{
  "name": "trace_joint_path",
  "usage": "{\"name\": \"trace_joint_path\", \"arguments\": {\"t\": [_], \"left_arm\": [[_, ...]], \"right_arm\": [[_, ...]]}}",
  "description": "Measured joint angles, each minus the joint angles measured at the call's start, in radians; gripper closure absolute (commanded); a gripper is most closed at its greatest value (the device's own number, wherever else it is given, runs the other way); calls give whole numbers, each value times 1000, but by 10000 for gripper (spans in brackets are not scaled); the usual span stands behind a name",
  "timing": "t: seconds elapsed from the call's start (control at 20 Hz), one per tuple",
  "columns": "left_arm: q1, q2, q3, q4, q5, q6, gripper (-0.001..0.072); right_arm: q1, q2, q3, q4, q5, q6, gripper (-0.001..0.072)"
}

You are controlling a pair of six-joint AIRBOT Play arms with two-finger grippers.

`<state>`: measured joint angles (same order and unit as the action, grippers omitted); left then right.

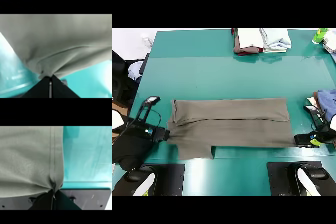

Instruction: Fold the shirts.

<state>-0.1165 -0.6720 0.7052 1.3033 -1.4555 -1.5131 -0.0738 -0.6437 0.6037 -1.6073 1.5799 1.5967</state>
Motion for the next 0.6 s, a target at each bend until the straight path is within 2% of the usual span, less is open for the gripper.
{"name": "trace_joint_path", "arguments": {"t": [0.3, 0.6], "left_arm": [[0, -272, 184, 39, 170, 57, 674], [0, -570, 356, 65, 354, 78, 674]], "right_arm": [[1, -278, 246, -6, -132, 0, 697], [1, -618, 529, 24, -212, 0, 697]]}}
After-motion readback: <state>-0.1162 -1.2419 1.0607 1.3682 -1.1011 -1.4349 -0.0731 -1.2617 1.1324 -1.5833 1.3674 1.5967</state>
